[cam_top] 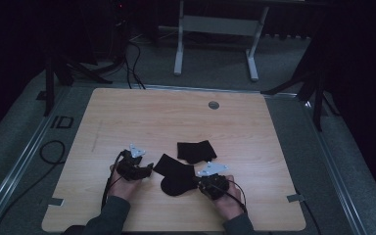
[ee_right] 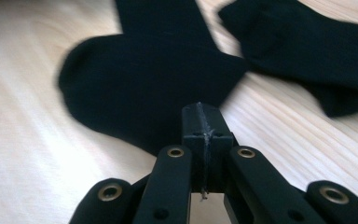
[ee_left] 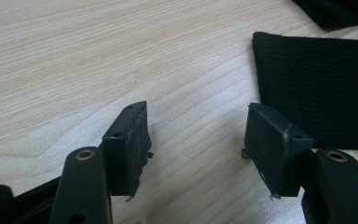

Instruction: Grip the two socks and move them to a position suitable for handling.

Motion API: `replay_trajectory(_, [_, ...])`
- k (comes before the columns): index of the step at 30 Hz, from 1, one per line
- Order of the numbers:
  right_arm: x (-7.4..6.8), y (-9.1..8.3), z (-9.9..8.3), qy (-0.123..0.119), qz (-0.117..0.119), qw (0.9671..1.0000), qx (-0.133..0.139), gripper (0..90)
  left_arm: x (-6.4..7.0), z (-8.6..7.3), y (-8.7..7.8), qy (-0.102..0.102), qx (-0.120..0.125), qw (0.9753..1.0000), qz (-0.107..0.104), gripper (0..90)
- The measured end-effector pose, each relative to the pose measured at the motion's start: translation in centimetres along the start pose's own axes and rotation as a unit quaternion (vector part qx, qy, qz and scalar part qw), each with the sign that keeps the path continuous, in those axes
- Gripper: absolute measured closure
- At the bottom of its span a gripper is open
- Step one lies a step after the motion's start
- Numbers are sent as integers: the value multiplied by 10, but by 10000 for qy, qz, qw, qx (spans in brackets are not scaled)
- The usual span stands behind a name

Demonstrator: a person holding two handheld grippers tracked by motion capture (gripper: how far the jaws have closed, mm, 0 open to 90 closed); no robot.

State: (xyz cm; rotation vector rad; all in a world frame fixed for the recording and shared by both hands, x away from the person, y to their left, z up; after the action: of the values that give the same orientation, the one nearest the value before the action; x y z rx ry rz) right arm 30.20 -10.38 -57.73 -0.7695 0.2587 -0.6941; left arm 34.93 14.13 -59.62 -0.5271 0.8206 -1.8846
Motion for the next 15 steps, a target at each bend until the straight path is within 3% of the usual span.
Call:
replay_trajectory(4, [-9, 8, -2, -139, 74, 9998, -149, 898, 1, 0, 0, 0, -28, 10000, 14, 411])
replay_trajectory(6, [-7, 14, -6, 0, 78, 9996, -266, 899, 3, 1, -1, -26, -43, 10000, 5, 441])
replay_trajectory(12, [-2, 13, -6, 87, 215, 9992, -314, 899, 8, 4, -3, 7, -44, 10000, 46, 656])
replay_trajectory(15, [-1, 13, -6, 55, 232, 9992, -335, 899, 13, 9, -8, -52, 186, 9995, -234, 739])
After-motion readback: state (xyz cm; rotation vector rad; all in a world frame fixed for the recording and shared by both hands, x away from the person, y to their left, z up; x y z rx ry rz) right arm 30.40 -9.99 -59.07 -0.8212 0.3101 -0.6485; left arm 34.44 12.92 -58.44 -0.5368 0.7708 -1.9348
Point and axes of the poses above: each handheld gripper's, and its own axes: y roughly forward along the jaws, z roughly out of its top, x roughly to its right, the point moved 5 cm from there along y, roughly forward along the jaws, and after that the axes turned 1 degree about -z, right-handed, at the moved point
